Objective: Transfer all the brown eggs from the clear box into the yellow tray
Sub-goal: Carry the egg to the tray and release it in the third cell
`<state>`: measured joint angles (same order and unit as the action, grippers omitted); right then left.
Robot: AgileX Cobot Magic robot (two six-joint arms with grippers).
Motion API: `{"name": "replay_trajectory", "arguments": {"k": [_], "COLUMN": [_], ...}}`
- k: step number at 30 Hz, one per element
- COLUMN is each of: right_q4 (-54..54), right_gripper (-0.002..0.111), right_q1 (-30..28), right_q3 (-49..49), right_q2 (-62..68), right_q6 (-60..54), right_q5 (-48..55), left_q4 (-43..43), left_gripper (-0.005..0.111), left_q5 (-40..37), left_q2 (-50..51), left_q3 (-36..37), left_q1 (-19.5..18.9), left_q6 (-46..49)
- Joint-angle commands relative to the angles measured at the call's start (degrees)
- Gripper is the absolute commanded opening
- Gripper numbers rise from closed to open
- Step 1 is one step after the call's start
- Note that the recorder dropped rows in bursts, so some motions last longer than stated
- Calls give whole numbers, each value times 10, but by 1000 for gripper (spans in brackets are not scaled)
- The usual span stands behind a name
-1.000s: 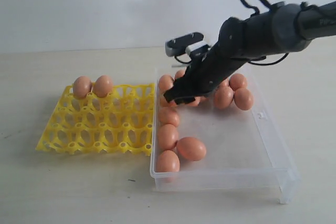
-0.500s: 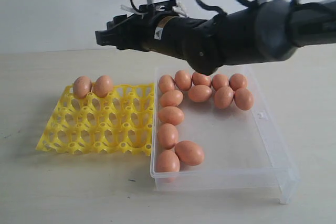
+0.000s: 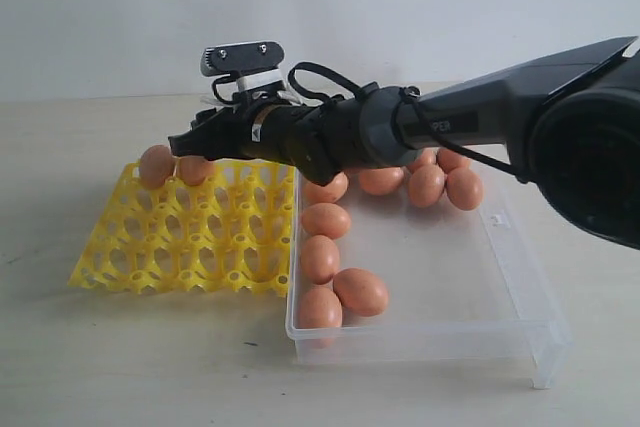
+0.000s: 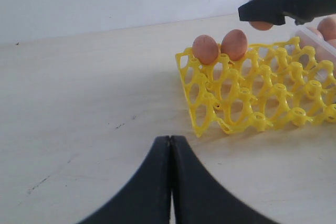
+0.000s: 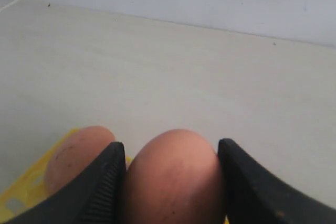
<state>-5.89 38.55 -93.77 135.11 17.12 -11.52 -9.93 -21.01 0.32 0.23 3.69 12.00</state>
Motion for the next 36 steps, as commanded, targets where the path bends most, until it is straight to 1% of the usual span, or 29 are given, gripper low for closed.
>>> {"name": "replay_trajectory", "arguments": {"k": [1, 4, 14, 16, 19, 21, 24, 29, 31, 33, 36], "right_q4": [-3, -3, -3, -3, -5, -5, -5, -5, -5, -5, -5], "right_gripper": [0, 0, 0, 2, 8, 15, 26, 50, 55, 58, 59], "right_q1": [-2, -4, -6, -6, -6, -6, -6, -6, -6, -6, -6], "right_q3": [-12, -13, -13, -13, -13, -13, -13, -13, -15, -15, -15], "right_q2": [12, 16, 17, 17, 17, 17, 17, 13, 10, 8, 4], "right_q6": [0, 0, 1, 1, 1, 1, 1, 1, 1, 1, 6], "right_q5": [9, 24, 28, 31, 40, 49, 55, 54, 54, 54, 54], "left_q4": [1, 1, 1, 1, 1, 1, 1, 1, 1, 1, 1], "left_gripper": [0, 0, 0, 0, 0, 0, 0, 0, 0, 0, 0], "left_q5": [4, 4, 4, 4, 4, 4, 4, 4, 4, 4, 4], "left_q2": [-3, -3, -3, -3, -3, -3, -3, -3, -3, -3, -3], "left_q3": [-2, -2, -2, -2, -2, -2, -2, -2, -2, -2, -2], "left_q1": [2, 2, 2, 2, 2, 2, 2, 2, 2, 2, 2], "left_q6": [0, 0, 0, 0, 0, 0, 0, 0, 0, 0, 0]}}
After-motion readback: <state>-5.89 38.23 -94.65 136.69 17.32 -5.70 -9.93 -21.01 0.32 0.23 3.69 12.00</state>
